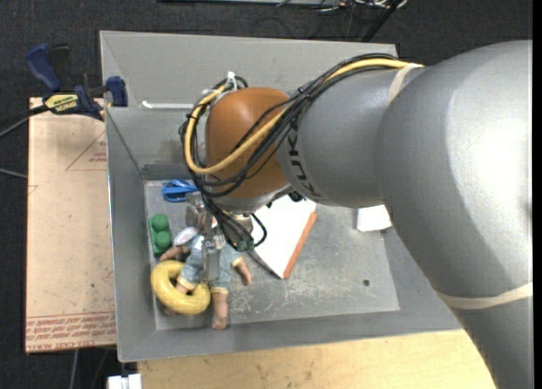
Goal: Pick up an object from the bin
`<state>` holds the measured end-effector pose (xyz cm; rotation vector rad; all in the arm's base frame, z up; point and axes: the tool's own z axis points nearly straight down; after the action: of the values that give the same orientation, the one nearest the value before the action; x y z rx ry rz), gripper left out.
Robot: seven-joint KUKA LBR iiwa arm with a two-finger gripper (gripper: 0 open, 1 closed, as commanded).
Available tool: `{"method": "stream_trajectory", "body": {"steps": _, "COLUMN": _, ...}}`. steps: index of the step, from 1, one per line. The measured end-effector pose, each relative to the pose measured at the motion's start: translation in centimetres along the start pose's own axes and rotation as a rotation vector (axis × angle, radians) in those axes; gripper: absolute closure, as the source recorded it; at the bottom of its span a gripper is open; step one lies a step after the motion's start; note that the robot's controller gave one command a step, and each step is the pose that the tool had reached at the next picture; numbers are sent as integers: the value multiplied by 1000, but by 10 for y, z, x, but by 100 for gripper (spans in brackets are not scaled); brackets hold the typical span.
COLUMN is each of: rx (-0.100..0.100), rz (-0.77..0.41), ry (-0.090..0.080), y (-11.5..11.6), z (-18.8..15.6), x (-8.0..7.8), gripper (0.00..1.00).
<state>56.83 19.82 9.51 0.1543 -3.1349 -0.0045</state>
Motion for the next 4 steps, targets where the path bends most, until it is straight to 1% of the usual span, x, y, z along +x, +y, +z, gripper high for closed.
{"method": "stream_trajectory", "body": {"steps": 1, "rx": 0, "rz": -36, "ry": -4, "y": -16, "z": 22, "x": -5, "gripper": 0}}
{"method": "stream_trajectory", "body": {"steps": 2, "rx": -2, "rz": -53, "ry": -5, "y": -16, "z": 22, "x": -5, "gripper": 0}}
{"method": "stream_trajectory", "body": {"steps": 3, "rx": -2, "rz": -38, "ry": -6, "y": -15, "z": 21, "x": -6, "gripper": 0}}
{"method": "stream_trajectory", "body": {"steps": 4, "rx": -4, "rz": -42, "ry": -11, "y": -14, "z": 20, "x": -8, "gripper": 100}}
